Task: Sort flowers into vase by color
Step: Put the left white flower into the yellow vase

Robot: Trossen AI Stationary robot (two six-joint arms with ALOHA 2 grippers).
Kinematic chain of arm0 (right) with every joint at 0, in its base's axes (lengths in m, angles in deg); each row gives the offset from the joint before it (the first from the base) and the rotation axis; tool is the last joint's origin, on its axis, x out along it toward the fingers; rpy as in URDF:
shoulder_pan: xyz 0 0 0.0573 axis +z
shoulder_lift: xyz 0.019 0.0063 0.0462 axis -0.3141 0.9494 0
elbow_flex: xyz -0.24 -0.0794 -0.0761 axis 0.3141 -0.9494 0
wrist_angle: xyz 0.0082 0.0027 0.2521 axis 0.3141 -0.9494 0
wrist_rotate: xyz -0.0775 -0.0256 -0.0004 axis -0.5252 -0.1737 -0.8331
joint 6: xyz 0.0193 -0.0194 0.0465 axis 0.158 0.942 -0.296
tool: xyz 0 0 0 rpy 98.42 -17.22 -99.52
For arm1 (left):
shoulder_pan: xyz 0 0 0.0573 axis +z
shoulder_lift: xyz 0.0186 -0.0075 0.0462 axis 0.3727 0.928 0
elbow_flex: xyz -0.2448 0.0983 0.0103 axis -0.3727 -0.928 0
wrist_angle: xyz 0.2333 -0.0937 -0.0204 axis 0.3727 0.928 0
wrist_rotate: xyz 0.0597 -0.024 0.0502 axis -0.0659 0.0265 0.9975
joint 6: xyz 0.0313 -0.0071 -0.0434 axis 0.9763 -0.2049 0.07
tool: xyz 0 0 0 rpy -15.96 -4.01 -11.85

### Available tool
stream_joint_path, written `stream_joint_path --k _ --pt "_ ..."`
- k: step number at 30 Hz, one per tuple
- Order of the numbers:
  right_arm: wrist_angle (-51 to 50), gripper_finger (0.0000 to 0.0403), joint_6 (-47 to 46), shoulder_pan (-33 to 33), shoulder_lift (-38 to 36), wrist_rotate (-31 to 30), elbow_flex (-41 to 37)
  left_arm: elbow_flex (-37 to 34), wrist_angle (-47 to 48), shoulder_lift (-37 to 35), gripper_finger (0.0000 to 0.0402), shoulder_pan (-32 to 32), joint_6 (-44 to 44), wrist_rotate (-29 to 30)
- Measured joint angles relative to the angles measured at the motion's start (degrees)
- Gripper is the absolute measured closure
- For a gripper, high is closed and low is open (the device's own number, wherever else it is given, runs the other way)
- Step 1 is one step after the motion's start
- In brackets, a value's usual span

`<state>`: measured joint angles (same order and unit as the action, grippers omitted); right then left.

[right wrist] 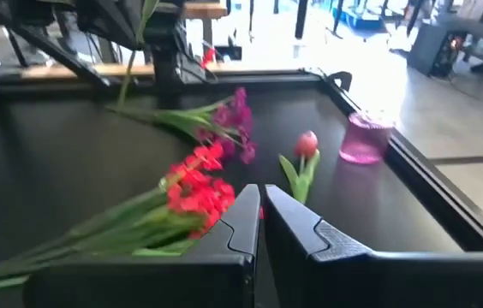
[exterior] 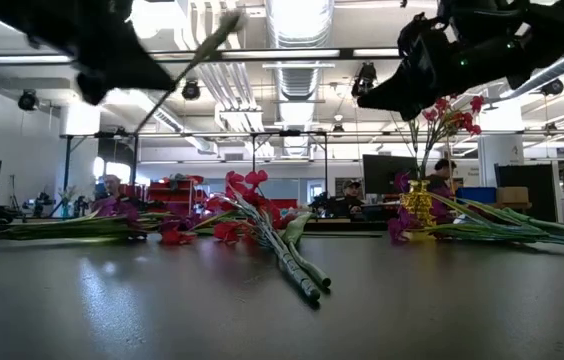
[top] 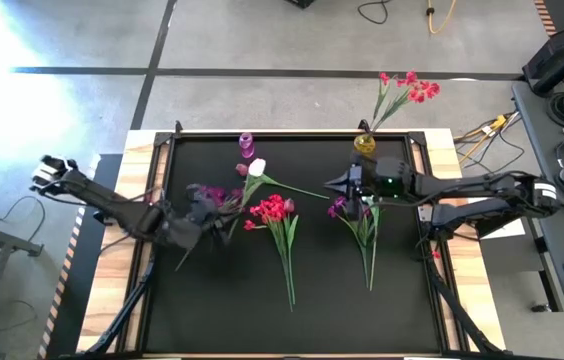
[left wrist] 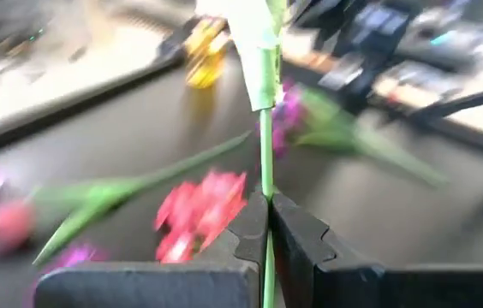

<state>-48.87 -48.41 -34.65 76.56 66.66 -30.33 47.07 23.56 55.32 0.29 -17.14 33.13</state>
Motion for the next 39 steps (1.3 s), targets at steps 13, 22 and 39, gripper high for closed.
stream_joint_path --k 13,22,39 --pt "14.7 0.0349 -3.3 4.6 9.4 -0.7 2.4 -9.2 -45.4 8.6 0.0402 33.4 21.1 -46.7" --pt "19.6 0.0244 -9.3 5.2 22.6 -4.6 12.4 -1.4 -56.1 25.1 0.0401 37.6 27.9 -61.5" --pt "23.3 0.0286 -0.2 10.5 25.5 -12.1 19.2 2.7 -64.3 31.7 0.0401 38.0 27.7 -69.3"
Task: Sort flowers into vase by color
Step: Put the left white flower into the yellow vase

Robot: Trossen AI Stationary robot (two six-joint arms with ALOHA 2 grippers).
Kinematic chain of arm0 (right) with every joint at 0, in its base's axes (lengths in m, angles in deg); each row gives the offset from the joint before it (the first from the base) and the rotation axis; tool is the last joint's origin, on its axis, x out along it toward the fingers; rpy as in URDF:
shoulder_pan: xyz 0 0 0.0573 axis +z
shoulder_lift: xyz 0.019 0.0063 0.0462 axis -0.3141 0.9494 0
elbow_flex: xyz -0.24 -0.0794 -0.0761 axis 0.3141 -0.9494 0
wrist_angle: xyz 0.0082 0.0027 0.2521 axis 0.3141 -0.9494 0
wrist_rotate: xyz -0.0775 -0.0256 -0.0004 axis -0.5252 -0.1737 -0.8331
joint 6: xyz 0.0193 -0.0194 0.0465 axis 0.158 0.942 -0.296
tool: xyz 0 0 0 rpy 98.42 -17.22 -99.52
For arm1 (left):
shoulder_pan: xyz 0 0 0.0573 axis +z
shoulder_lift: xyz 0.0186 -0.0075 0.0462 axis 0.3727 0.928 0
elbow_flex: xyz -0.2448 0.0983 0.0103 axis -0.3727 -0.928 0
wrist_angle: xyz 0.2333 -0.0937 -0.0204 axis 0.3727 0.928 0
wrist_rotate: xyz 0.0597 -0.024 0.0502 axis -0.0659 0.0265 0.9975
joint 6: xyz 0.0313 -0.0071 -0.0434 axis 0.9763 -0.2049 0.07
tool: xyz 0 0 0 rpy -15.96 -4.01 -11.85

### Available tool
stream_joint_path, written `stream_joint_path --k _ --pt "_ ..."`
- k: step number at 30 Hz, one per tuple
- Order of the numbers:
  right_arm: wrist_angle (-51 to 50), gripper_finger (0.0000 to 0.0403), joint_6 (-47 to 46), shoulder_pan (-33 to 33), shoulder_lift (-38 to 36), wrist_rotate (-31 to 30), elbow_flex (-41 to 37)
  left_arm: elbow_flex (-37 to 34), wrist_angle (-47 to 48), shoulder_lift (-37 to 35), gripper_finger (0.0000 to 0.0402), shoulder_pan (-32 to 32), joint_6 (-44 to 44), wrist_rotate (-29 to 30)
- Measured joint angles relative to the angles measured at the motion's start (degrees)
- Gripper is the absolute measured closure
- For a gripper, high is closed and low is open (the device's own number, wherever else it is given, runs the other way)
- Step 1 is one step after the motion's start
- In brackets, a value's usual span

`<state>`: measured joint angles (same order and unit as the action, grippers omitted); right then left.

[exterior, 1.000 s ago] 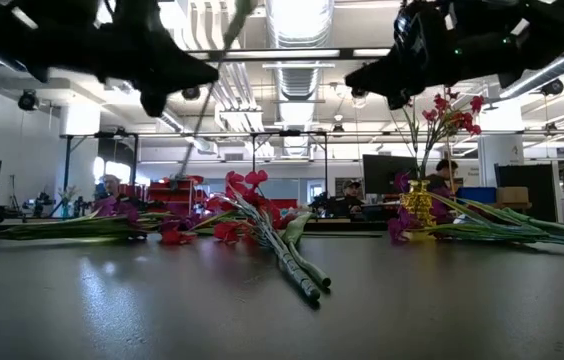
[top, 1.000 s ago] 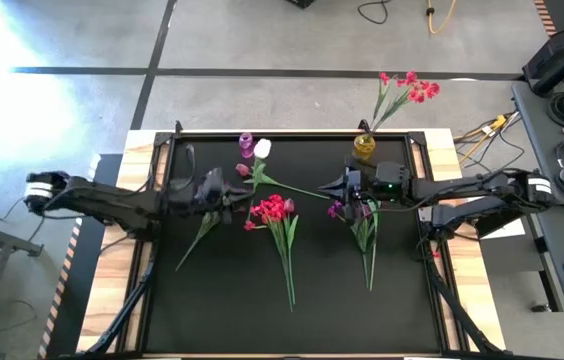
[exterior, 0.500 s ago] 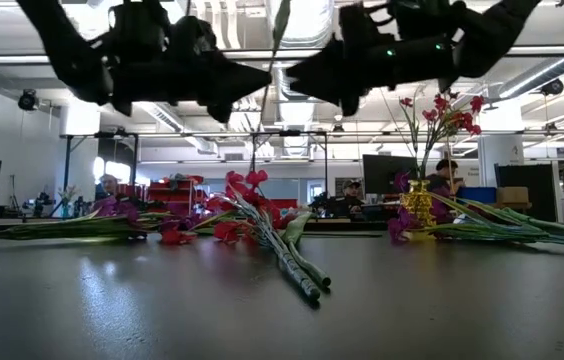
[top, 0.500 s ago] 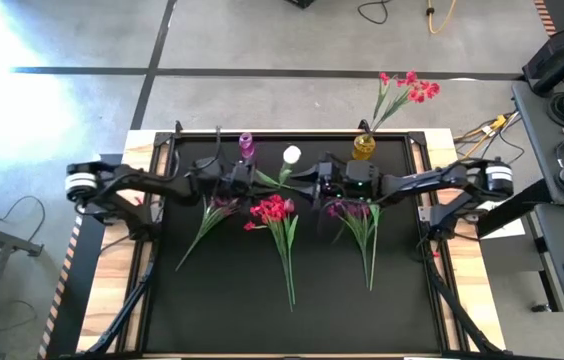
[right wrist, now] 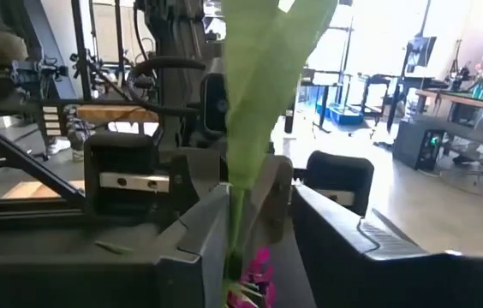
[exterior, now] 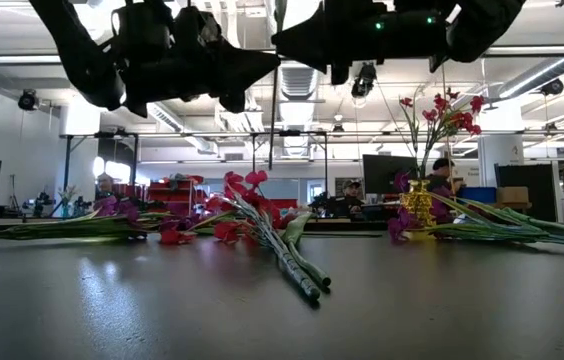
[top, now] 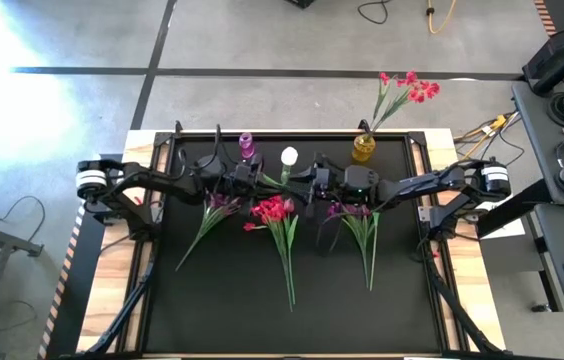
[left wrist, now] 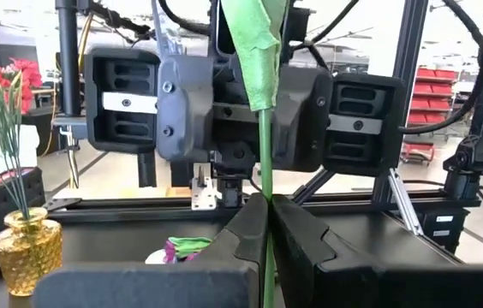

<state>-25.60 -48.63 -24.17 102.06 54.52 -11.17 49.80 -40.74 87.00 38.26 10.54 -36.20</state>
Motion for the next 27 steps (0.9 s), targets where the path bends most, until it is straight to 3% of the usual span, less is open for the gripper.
stream_joint_path --k 10,18,23,27 --pt "-0.6 0.0383 0.1 0.0 0.2 0.0 0.2 2.4 0.2 3.1 0.0401 0.0 -3.1 1.6" --pt "-1.2 0.0393 2.0 0.0 -0.8 -0.6 0.2 4.5 5.4 5.2 0.0349 0.1 -1.5 1.7" --pt "-4.1 0.0393 6.7 0.0 -4.9 -6.3 0.2 4.9 5.5 4.6 0.0304 0.9 1.7 1.8" --pt "-10.5 0.0393 13.2 -0.2 -11.3 -14.5 0.1 4.2 5.4 3.6 0.0277 2.0 5.0 1.8"
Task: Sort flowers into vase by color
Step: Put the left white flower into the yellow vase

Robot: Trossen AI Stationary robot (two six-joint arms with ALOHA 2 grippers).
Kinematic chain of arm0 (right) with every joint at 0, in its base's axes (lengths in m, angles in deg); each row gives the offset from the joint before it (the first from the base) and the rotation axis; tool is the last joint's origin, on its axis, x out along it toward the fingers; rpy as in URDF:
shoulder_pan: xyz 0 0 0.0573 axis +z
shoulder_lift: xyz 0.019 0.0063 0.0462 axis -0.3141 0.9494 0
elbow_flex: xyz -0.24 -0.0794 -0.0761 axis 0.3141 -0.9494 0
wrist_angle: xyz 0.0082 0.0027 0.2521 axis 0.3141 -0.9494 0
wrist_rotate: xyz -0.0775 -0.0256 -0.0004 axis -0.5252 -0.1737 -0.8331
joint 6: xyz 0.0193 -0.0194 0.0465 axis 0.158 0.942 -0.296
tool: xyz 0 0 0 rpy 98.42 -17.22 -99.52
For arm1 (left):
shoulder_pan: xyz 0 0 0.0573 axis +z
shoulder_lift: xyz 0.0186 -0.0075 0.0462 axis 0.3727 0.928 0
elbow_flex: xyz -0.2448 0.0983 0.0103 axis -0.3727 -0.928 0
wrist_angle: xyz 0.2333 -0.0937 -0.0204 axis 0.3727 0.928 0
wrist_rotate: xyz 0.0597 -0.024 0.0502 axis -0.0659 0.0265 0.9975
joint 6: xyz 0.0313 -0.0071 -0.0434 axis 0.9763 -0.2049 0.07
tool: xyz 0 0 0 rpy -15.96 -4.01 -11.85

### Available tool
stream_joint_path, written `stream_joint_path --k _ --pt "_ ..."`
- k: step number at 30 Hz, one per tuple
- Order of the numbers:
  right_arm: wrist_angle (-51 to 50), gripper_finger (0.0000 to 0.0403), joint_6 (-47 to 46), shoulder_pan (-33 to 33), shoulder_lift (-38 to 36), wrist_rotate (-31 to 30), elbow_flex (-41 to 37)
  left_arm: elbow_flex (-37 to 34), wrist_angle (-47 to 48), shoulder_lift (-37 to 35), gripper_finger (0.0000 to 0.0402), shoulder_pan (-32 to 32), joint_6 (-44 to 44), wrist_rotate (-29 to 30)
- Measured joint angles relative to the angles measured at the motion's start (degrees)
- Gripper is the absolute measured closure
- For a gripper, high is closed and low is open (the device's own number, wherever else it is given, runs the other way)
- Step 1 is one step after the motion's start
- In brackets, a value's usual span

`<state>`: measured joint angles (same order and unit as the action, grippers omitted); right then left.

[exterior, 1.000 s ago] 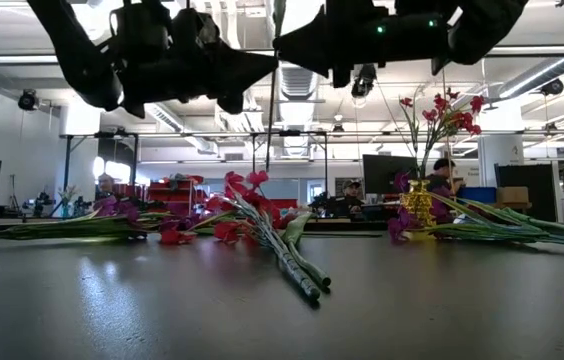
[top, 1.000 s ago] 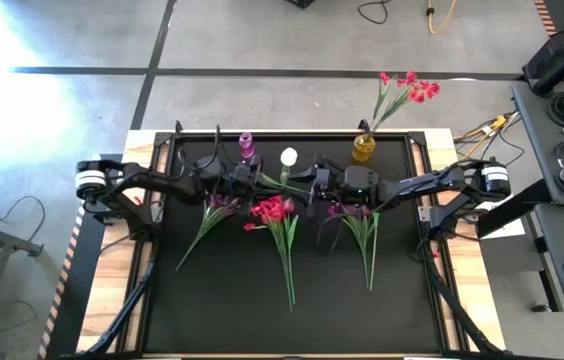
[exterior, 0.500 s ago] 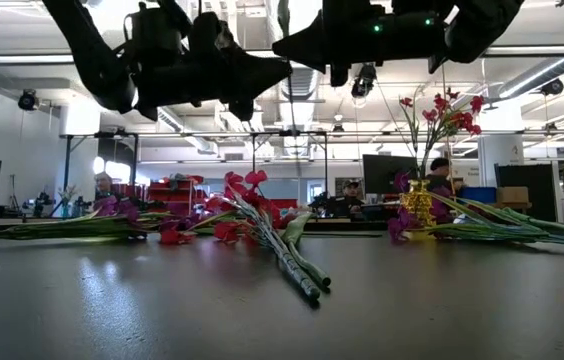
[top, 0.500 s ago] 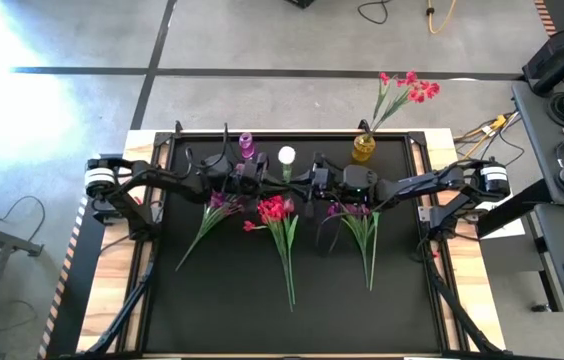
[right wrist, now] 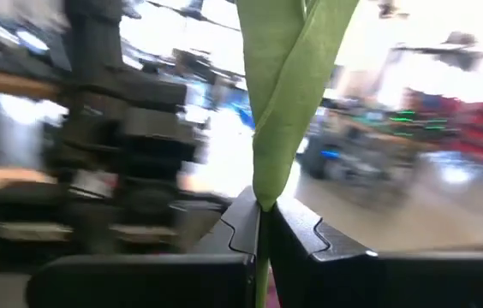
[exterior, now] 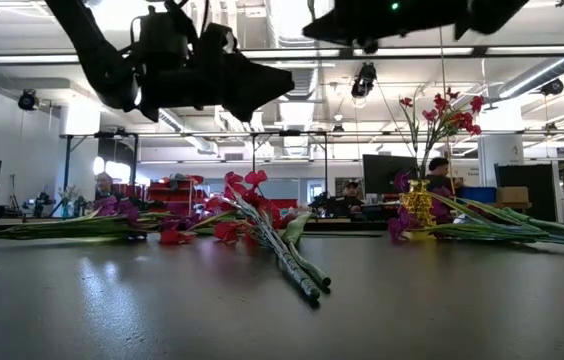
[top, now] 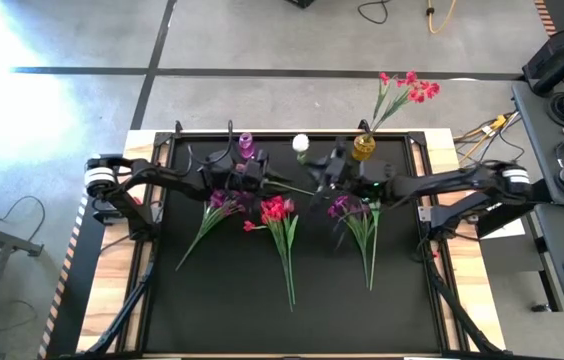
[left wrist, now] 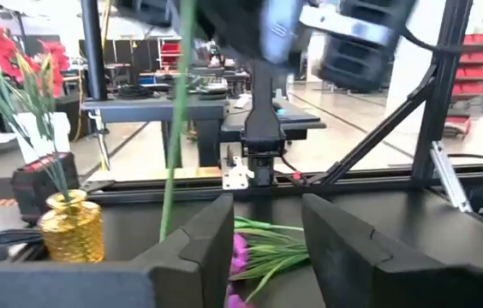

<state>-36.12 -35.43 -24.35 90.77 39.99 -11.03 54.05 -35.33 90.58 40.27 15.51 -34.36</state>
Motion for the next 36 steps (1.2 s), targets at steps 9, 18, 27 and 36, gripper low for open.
stream_joint_path --k 9,18,27,36 --pt "-7.6 0.0394 4.5 -6.7 -14.8 -12.0 -5.7 -3.6 -0.3 -1.8 0.0271 1.9 2.2 3.6" --pt "2.0 0.0394 7.8 -19.7 -17.4 -12.3 -13.2 -5.6 -4.3 -3.2 0.0271 1.9 2.3 3.5" --pt "4.7 0.0394 4.7 -28.3 -12.5 -8.0 -14.1 -6.2 -4.3 -3.6 0.0271 2.0 2.3 3.5" --pt "24.3 0.0394 8.1 -29.5 -4.9 -8.6 -18.2 -6.2 -3.9 -3.6 0.0271 2.0 2.2 3.5"
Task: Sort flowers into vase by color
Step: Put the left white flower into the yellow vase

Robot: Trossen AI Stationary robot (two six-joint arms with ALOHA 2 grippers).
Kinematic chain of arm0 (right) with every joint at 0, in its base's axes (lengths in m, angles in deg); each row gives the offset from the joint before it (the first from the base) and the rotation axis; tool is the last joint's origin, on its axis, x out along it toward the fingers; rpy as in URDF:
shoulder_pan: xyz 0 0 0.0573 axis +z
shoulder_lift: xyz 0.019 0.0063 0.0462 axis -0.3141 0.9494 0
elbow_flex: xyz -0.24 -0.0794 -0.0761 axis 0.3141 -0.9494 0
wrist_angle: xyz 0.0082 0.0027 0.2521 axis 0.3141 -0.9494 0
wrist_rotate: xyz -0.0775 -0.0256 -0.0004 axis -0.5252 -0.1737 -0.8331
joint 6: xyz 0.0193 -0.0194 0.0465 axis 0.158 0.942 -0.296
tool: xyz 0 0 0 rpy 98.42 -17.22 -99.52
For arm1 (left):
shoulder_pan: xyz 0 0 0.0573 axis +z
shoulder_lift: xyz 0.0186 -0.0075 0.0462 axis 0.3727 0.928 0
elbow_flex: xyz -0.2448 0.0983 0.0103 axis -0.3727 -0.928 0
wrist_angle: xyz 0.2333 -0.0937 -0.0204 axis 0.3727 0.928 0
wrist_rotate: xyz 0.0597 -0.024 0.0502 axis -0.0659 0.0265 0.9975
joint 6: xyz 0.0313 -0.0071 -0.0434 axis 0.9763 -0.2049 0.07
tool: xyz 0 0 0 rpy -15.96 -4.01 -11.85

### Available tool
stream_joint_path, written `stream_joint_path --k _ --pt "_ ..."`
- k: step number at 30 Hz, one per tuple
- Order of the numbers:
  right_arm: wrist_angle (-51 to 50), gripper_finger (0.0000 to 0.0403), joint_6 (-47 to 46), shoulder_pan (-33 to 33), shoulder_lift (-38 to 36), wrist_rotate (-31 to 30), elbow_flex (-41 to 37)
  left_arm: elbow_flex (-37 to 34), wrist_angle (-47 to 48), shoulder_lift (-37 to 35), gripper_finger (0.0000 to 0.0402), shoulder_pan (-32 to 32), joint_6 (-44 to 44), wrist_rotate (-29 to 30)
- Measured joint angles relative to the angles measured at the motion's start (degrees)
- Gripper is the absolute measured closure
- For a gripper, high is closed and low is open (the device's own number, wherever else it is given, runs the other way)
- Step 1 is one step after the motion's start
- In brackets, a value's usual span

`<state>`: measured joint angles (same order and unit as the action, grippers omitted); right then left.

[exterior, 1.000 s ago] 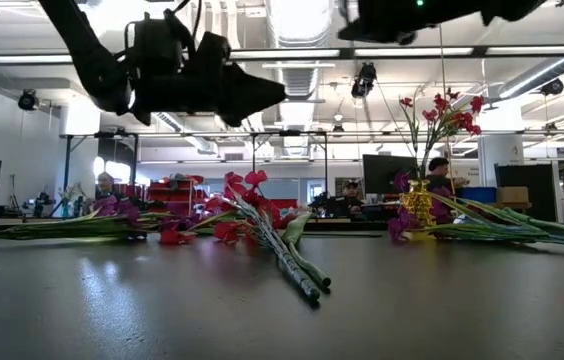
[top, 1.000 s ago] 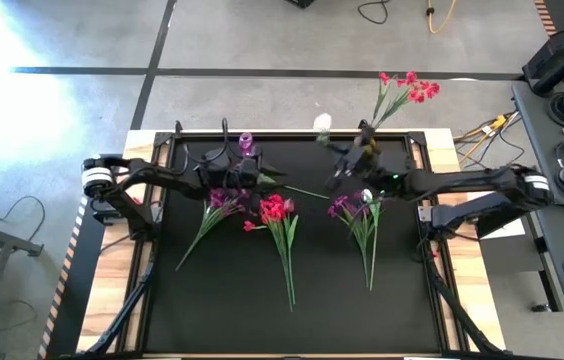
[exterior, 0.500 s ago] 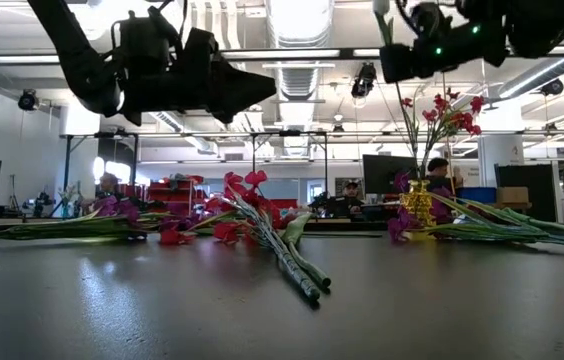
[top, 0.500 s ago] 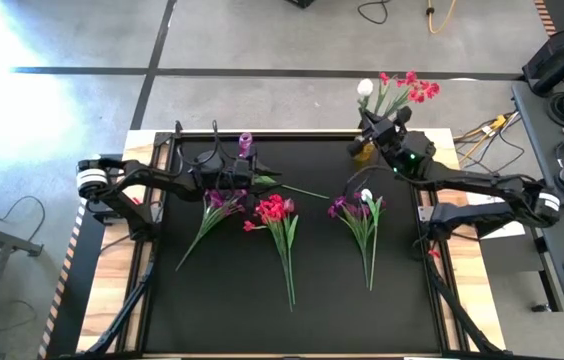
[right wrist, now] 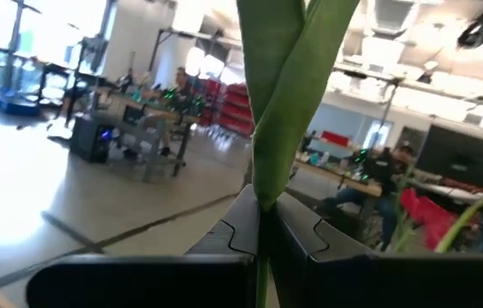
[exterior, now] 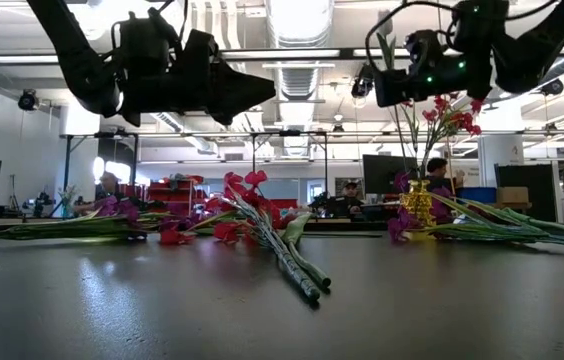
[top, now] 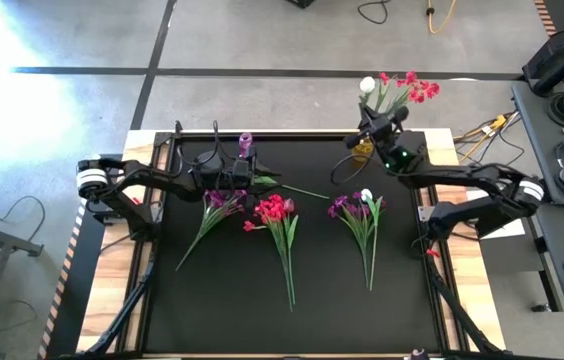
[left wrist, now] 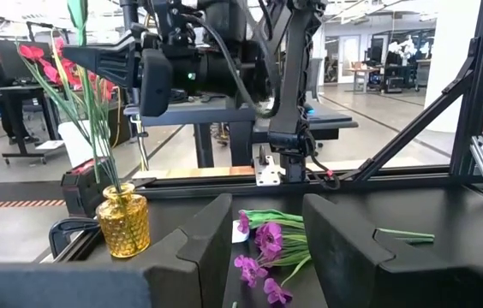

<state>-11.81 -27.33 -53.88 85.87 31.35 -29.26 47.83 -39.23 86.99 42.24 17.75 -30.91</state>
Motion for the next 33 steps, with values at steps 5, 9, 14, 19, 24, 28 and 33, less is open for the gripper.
stream_joint_path --k 5,9,14,19,24,28,33 --pt "4.3 0.0394 0.1 0.0 1.7 -2.4 -1.2 0.0 0.0 0.0 0.0271 0.0 0.0 0.0" --pt "4.6 0.0394 -0.7 0.8 1.6 -8.1 -1.2 0.0 0.0 0.0 0.0271 0.0 0.0 0.0" --pt "4.5 0.0394 -1.9 1.4 1.0 -9.9 -1.3 0.0 0.0 0.0 0.0271 0.0 0.0 0.0" --pt "4.4 0.0394 -4.0 1.4 1.5 -11.1 -1.7 0.0 0.0 0.0 0.0271 0.0 -0.2 0.0" --pt "5.2 0.0394 -5.2 1.4 1.6 -11.4 -3.2 0.0 0.1 0.0 0.0271 0.0 -0.2 0.0" --pt "6.7 0.0394 -5.6 1.4 2.0 -11.4 -4.1 0.0 0.1 0.0 0.0271 0.0 -0.2 0.0" --pt "7.6 0.0394 -6.2 1.4 3.5 -11.3 -4.3 0.0 0.1 0.0 0.0271 0.0 -0.2 0.0"
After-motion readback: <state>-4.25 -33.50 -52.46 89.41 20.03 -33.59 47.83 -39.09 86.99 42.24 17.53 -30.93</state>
